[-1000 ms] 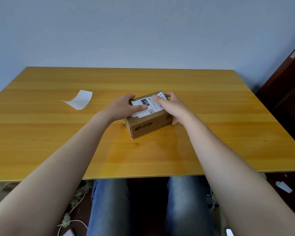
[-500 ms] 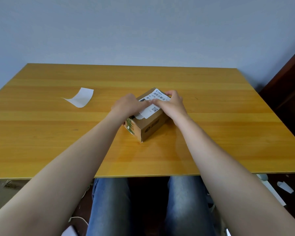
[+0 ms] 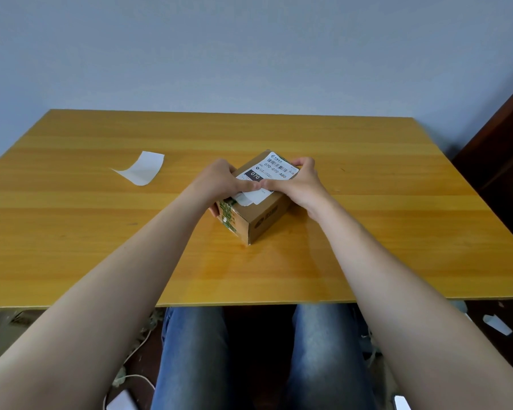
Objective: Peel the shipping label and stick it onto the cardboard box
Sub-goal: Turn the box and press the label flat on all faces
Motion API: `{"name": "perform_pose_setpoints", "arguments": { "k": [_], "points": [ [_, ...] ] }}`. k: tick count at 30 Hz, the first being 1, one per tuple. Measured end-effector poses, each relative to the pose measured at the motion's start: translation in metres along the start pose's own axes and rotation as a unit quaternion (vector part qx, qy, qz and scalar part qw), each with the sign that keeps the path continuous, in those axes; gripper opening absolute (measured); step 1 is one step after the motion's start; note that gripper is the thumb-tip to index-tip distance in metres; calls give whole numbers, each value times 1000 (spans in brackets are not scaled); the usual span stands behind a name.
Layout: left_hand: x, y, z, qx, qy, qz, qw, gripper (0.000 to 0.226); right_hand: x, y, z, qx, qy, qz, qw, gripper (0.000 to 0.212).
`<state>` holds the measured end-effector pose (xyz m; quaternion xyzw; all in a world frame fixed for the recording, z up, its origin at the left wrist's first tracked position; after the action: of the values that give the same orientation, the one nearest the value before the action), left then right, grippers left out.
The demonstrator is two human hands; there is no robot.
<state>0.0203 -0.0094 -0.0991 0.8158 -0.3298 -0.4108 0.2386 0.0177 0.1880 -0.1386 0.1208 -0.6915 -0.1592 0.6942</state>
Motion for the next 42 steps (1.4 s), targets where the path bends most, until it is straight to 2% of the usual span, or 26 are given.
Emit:
{"name": "perform_pose_setpoints", "arguments": {
  "k": [8, 18, 21, 25, 28, 32, 35, 42],
  "points": [
    [10, 2, 2, 20, -37, -21, 999, 61, -2, -2, -11, 13, 14, -23, 1000, 108],
    [14, 3, -2, 53, -68, -18, 996, 66, -3, 2, -11, 95, 31, -80, 992, 130],
    [14, 2, -3, 48, -60, -28, 997, 64, -6, 3, -12, 90, 25, -48, 994, 121],
    [16, -1, -5, 31, -32, -56, 997, 55, -8, 7, -9, 3, 8, 62, 998, 87],
    [12, -6, -10, 50, -6, -71, 996, 58, -8, 8, -6, -26, 2, 83, 996, 76],
    [1, -9, -14, 38, 34, -86, 995, 63, -3, 7, -3, -22, -18, 72, 997, 73],
    [-6, -10, -15, 33, 58, -81, 994, 63, 3, 4, 0, -13, -19, 40, 999, 81],
    [-6, -10, -11, 35, 59, -55, 996, 65, 6, 3, 5, -7, -22, 27, 999, 86]
  ]
}}
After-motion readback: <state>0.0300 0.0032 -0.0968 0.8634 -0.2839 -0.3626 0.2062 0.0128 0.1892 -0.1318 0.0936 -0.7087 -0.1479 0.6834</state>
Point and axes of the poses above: each hand's wrist, its own z-axis towards the middle knuckle, its own y-axis out of the back of the hand, x = y × z, the point moved 3 cm from there along z, towards the middle knuckle, and after that the axes turned 14 degrees about y, right-handed, at the moved point
